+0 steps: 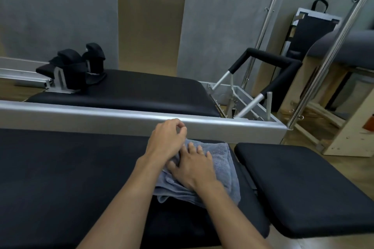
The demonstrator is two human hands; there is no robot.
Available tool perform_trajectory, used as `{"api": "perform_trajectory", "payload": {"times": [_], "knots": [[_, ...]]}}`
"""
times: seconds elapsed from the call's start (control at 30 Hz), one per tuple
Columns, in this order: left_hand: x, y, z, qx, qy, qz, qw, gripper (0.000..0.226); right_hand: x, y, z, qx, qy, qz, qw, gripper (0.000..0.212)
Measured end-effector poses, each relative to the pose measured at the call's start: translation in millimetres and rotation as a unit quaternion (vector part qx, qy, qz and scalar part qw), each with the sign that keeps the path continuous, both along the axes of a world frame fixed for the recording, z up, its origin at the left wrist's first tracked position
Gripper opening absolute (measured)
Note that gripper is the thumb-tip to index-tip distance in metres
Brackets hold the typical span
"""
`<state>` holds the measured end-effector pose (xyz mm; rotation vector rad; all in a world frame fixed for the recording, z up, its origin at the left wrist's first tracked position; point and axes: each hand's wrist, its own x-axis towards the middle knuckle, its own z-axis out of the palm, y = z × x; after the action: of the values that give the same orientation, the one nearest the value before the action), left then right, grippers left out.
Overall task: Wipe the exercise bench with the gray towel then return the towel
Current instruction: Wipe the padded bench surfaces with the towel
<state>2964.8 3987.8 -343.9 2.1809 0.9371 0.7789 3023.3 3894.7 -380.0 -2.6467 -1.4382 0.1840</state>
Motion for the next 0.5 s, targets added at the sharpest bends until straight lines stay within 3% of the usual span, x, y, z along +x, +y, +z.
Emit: {"api": "perform_trajectory", "payload": {"times": [0.1, 0.17, 0.27, 0.5], "knots": [[-6, 9, 2, 0.002, -0.009, -0.003, 1.000, 0.018, -5, 0, 5, 0.036, -0.007, -0.015, 0.999, 0.078], [-9, 11, 5, 0.004, -0.017, -0.009, 1.000, 0.018, -3, -13, 8, 0.057, -0.028, -0.044, 0.997, 0.063], [-3, 15, 8, -0.002, -0.041, -0.011, 0.999, 0.021, -6, -29, 3, 0.065, -0.123, -0.095, 0.986, 0.073], [3, 8, 15, -0.001, -0.048, -0.048, 0.998, 0.035, -11, -4, 5, 0.066, -0.117, -0.086, 0.987, 0.032]]}}
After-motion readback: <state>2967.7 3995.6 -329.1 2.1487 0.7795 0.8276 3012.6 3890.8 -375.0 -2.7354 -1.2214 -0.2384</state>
